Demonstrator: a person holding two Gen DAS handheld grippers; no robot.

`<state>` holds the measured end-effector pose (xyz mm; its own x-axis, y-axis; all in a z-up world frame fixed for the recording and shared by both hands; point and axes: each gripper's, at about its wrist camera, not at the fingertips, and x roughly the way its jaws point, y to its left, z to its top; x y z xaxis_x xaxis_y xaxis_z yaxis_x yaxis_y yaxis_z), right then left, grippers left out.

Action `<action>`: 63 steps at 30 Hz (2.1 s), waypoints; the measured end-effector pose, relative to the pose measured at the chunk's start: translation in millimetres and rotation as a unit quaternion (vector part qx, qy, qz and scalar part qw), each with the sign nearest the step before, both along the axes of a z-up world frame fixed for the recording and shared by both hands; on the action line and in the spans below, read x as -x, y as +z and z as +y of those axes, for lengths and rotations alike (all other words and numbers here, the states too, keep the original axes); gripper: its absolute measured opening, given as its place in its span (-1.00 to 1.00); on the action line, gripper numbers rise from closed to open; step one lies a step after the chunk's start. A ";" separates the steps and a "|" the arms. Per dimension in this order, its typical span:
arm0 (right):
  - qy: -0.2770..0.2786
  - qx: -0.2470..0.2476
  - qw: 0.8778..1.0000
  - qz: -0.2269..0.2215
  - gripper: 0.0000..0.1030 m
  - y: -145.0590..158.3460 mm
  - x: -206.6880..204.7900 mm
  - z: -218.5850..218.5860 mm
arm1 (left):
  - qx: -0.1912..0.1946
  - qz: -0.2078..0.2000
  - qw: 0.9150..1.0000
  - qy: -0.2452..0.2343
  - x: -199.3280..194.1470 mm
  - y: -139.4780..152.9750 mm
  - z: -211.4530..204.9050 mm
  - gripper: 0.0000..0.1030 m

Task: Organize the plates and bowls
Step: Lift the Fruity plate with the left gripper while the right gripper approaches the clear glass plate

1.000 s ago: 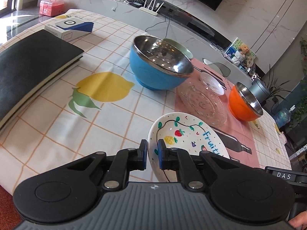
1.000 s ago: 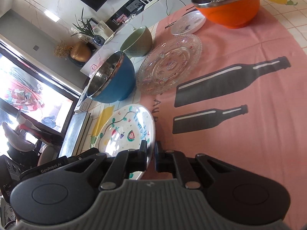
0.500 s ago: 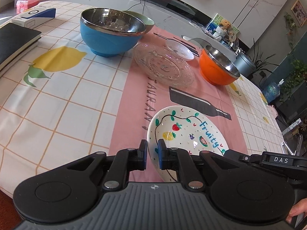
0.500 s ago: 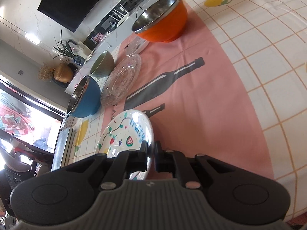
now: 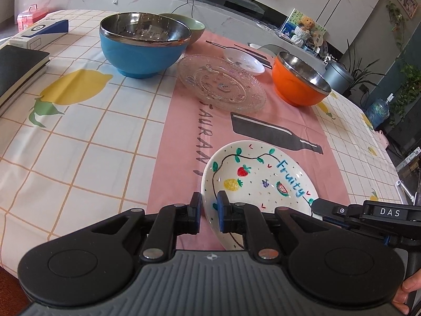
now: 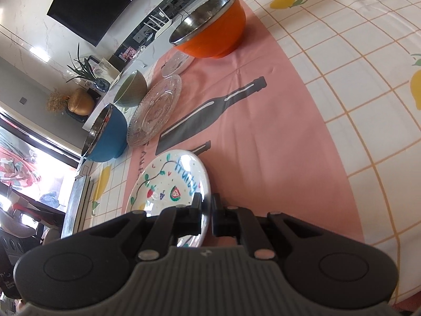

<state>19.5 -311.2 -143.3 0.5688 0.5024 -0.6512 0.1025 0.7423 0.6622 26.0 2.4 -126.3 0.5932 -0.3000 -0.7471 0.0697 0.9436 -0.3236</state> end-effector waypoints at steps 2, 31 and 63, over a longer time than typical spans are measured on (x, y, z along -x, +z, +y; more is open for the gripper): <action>0.001 0.003 1.000 -0.001 -0.91 0.4 0.3 0.7 | -0.002 -0.001 1.000 -0.001 0.2 0.1 -0.4 -0.72; -0.032 0.159 0.977 -0.136 0.07 62.5 -37.0 24.0 | -0.006 -0.094 0.990 0.109 -46.2 37.2 24.9 0.56; -0.043 -0.042 0.998 -0.026 -0.54 -10.3 -157.7 26.6 | 0.176 -0.034 0.969 0.169 -131.0 -25.3 53.3 -0.29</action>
